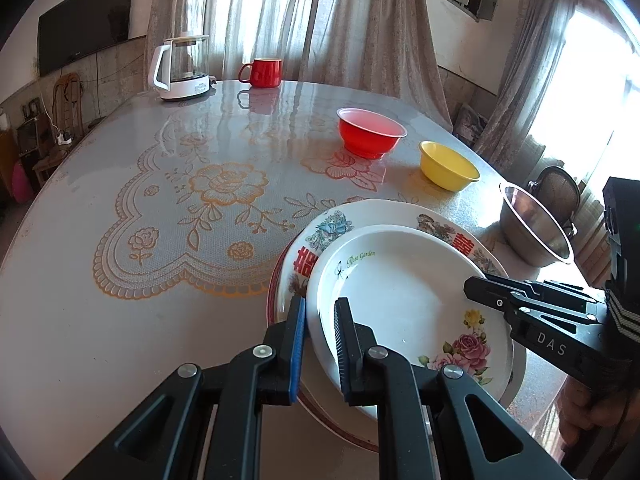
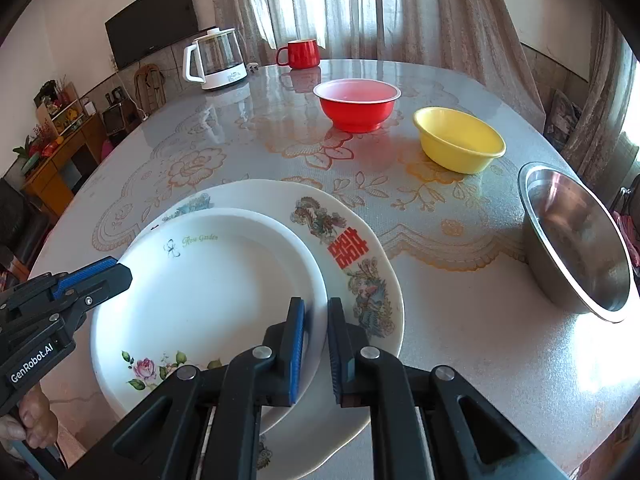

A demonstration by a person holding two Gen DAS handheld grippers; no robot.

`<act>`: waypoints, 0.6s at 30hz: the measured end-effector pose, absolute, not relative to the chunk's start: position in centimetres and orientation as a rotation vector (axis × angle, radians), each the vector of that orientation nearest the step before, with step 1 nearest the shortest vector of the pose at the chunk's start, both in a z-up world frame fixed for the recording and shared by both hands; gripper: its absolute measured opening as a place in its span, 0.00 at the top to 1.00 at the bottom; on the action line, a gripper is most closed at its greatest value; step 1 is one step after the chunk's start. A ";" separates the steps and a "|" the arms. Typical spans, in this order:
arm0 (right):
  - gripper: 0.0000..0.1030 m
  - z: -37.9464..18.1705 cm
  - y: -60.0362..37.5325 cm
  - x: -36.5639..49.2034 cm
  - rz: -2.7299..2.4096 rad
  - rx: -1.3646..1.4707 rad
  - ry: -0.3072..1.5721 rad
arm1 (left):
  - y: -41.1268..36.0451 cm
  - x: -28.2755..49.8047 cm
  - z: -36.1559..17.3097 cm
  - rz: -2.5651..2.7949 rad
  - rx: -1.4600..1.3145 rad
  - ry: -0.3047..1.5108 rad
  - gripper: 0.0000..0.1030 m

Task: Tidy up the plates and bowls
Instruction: 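Lower the rose-pattern plate onto the stack and open the right gripper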

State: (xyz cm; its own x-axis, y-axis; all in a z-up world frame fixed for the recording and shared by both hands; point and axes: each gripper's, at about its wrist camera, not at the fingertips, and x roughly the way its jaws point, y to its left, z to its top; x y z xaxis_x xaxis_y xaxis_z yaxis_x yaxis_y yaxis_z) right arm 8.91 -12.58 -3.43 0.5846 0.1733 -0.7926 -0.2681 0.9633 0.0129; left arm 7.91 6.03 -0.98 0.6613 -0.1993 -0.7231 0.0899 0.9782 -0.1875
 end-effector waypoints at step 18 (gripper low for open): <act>0.81 -3.3 -18.5 9.2 0.209 0.221 0.921 | 6.4 6.9 -0.9 -0.155 -0.163 0.813 0.86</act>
State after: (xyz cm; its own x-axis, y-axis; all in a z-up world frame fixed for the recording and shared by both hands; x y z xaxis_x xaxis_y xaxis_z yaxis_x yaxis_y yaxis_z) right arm 9.24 -18.46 -3.33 0.5877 0.2717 -0.7621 -0.0839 0.9573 0.2766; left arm 6.90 6.36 -0.94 0.6776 -0.1999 -0.7078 0.0753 0.9761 -0.2037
